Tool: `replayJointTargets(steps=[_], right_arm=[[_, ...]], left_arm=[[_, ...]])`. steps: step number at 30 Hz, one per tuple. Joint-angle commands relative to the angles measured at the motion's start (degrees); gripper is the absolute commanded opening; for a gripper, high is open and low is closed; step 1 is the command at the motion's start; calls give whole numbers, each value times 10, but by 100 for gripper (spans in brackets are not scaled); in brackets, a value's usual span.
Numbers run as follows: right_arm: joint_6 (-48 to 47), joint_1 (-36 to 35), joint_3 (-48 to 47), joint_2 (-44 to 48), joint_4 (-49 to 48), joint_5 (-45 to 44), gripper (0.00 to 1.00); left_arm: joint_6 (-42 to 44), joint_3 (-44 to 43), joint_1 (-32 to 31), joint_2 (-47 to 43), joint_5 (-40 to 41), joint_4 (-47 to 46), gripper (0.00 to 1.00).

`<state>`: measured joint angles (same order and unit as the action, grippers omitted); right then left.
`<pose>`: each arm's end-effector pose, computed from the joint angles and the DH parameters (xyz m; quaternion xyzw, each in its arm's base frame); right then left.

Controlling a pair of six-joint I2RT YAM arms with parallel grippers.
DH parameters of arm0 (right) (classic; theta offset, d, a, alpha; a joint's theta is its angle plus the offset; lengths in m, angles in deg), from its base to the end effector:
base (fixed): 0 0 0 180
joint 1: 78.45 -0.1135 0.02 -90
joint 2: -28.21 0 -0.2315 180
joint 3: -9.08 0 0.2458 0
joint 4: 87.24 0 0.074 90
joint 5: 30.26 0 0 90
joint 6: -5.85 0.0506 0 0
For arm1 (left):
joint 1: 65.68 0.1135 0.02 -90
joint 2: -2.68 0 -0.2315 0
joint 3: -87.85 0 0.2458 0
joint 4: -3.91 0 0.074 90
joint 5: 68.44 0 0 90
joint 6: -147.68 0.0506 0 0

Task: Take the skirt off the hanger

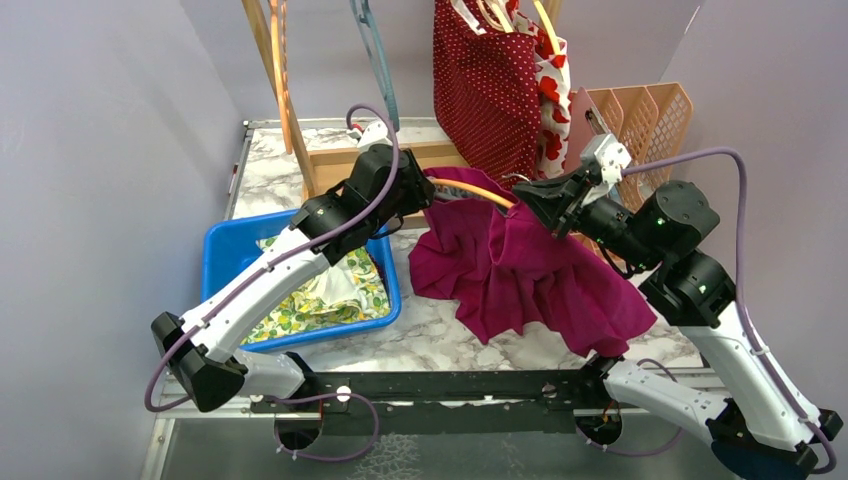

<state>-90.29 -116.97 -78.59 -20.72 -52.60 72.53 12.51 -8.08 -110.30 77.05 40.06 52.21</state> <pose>0.1359 0.1225 0.4507 -0.3327 0.5954 0.2757 0.6774 0.2214 -0.1959 0.3719 -0.0883 0.8400 -0.2684 0.4633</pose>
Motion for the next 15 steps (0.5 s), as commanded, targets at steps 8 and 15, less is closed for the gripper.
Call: replayJointTargets(steps=[8, 15], right_arm=[[7, 0, -60, 7, -30, 49, 1], [34, 0, -88, 18, 5, 46, 1]], left_arm=[[34, 73, 37, 10, 13, -32, 30], [59, 92, 77, 16, -20, -60, 9]])
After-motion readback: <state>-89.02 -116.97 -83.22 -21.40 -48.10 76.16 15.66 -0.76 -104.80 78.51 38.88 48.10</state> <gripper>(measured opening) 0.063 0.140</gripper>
